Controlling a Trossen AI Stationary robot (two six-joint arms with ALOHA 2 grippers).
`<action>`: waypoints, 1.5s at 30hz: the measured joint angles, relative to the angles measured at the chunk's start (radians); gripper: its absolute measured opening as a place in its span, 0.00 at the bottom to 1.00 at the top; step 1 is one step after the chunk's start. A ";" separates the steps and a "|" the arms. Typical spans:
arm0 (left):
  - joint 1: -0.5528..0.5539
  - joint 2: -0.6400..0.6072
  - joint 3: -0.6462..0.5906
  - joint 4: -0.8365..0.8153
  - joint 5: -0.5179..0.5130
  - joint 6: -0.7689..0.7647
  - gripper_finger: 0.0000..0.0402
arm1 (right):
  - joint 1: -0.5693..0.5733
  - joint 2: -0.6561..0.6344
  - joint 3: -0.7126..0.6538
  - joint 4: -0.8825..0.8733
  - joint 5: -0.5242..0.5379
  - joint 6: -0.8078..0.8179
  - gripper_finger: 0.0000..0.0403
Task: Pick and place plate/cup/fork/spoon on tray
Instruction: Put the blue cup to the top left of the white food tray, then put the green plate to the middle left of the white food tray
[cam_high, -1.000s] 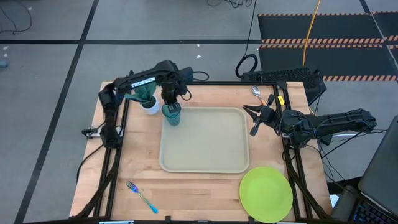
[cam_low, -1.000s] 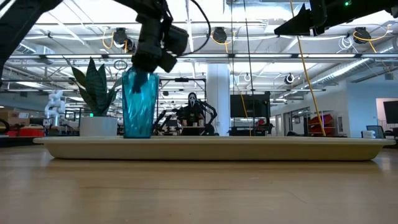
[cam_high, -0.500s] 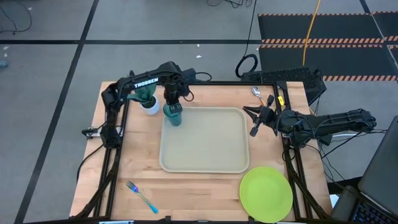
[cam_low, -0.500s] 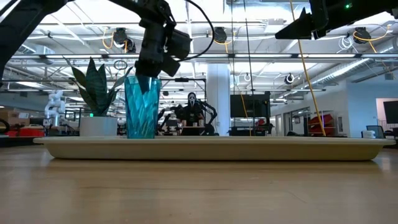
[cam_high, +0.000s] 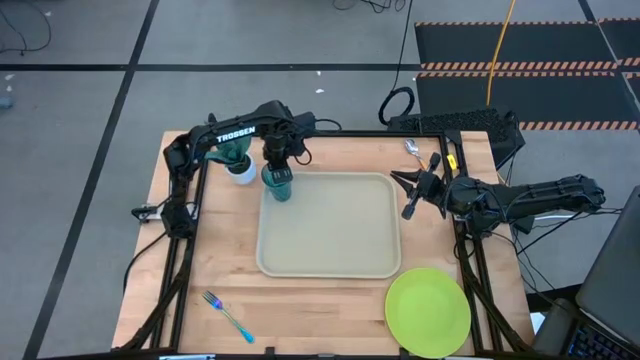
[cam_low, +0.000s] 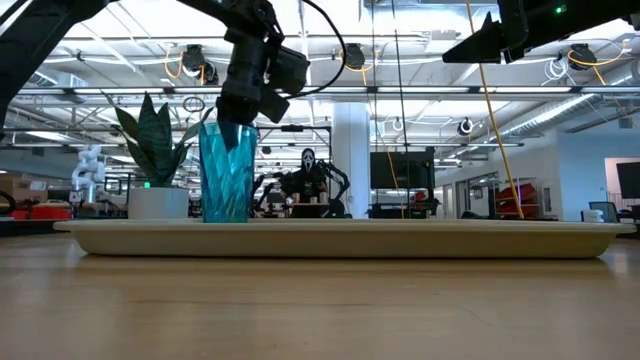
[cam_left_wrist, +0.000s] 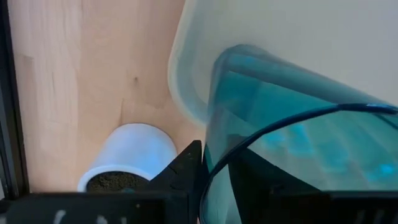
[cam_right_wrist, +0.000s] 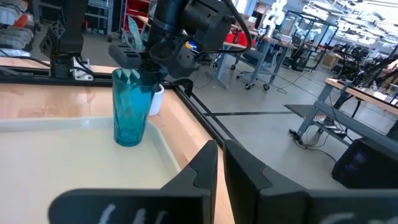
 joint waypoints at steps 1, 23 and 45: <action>-0.002 0.000 0.000 -0.005 0.000 0.000 0.20 | 0.000 0.000 0.000 0.000 0.000 0.000 0.05; -0.011 -0.001 0.106 -0.032 -0.005 0.002 0.24 | 0.000 0.000 0.000 0.001 0.000 -0.005 0.05; -0.161 -0.066 0.344 -0.042 -0.006 -0.055 0.43 | 0.000 0.000 0.000 -0.042 0.005 -0.030 0.05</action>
